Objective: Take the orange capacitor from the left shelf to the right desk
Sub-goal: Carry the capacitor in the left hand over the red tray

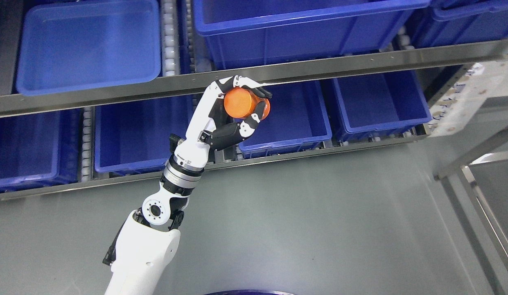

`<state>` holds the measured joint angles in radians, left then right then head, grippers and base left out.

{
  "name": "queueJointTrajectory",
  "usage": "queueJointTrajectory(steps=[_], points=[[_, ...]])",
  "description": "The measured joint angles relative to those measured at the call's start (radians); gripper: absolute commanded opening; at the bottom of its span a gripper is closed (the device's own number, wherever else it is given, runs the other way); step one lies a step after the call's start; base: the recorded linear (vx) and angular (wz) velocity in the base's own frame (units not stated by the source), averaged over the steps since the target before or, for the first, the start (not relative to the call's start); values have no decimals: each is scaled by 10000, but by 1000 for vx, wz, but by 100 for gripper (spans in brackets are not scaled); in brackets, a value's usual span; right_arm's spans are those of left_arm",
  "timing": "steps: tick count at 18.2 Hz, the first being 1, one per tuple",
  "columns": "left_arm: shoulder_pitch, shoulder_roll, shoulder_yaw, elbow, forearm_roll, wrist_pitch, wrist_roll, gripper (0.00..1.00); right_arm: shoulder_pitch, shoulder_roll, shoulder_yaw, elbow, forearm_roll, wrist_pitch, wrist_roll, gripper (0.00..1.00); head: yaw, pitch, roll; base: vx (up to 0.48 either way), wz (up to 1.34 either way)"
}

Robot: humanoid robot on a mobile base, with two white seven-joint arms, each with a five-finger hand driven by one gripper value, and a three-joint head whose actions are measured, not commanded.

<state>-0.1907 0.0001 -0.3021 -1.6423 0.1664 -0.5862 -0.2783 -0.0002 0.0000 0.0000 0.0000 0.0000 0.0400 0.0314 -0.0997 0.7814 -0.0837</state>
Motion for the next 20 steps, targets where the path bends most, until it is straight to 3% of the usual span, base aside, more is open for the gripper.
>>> queueJointTrajectory(steps=[10,20], points=[[-61,-1,-171,104,21,175,8,3,6,0,0,0,0,0,0,100,0,2,0,67,-999],[-593,-1,-266,332,197,1196,62,3,4,0,0,0,0,0,0,100,0,2,0,179,-726]])
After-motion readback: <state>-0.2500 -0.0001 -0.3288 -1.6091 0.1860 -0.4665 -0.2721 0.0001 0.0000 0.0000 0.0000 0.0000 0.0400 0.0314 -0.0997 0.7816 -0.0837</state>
